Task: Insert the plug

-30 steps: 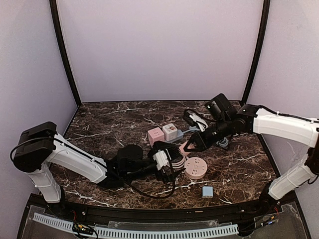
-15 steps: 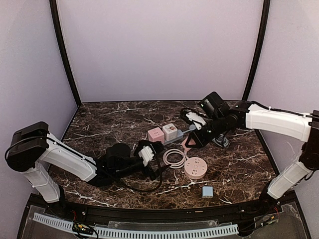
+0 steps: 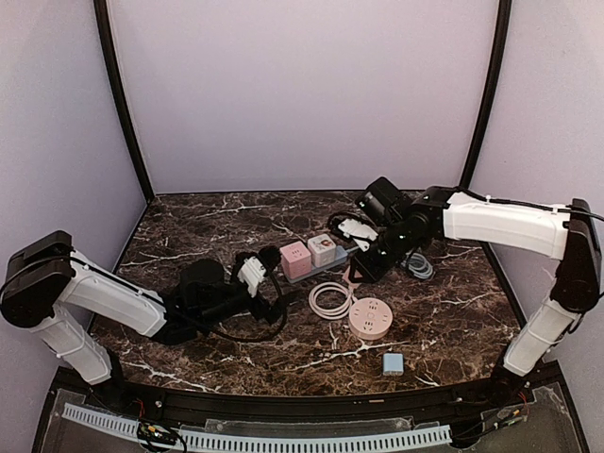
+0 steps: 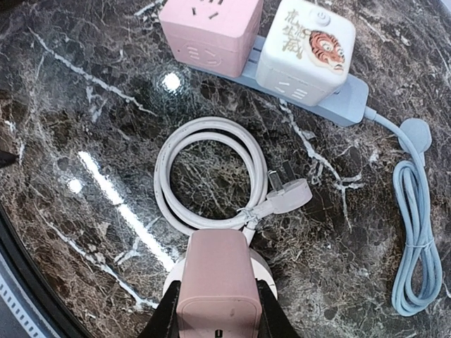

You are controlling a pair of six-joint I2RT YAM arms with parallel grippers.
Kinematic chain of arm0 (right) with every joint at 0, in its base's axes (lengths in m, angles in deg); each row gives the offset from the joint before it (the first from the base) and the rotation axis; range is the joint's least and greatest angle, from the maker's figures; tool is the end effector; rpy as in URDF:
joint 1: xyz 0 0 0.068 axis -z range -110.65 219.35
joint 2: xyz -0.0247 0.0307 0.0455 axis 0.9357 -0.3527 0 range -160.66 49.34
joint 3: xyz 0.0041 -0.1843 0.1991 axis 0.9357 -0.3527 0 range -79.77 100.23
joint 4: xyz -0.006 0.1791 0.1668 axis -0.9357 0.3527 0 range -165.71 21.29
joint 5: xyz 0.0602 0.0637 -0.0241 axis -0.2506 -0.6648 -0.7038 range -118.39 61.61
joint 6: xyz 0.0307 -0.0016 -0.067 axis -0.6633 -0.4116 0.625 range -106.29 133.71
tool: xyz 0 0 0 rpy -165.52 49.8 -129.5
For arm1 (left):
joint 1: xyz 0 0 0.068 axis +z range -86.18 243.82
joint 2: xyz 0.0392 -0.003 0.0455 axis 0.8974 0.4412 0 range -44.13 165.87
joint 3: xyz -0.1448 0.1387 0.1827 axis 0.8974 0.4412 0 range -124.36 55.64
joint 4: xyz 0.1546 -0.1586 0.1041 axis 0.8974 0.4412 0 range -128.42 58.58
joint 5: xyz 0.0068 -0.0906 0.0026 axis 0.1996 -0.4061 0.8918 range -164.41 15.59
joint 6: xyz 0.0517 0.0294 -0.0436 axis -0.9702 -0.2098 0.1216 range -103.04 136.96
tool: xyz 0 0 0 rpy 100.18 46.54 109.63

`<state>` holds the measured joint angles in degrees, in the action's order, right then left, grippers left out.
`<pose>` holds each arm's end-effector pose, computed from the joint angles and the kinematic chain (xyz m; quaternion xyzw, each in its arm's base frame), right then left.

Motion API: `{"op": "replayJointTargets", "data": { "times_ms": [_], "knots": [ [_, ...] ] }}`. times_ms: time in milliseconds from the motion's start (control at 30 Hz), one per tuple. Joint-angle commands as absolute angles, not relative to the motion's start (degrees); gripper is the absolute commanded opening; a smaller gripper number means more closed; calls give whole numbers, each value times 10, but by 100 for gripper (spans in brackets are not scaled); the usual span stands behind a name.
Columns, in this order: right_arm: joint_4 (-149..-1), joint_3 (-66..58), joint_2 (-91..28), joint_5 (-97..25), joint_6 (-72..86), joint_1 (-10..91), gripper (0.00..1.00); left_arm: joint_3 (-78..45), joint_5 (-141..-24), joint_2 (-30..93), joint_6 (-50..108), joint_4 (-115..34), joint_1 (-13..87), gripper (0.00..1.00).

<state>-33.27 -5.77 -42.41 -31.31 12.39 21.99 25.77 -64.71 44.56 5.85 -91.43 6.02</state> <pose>0.2213 0.2449 0.2461 -0.3838 0.8865 0.1284 0.2242 0.1777 -0.2626 0.1990 0.3716 0.6417 -0.2071 0.6382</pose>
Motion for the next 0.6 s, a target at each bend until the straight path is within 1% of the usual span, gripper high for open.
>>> {"op": "replayJointTargets", "data": {
  "times_ms": [0, 200, 333, 567],
  "knots": [
    [-285, -43, -449, -272, 133, 208, 0, 274, -648, 422, 73, -895, 70, 99],
    [-269, -61, -427, -238, 133, 191, 0, 289, -658, 407, 73, -892, 85, 99],
    [-256, -88, -419, -187, 174, 183, 0, 295, -665, 404, 75, -895, 90, 99],
    [-259, -94, -410, -172, 281, 185, 0, 302, -675, 398, 78, -900, 93, 99]
  ]
}}
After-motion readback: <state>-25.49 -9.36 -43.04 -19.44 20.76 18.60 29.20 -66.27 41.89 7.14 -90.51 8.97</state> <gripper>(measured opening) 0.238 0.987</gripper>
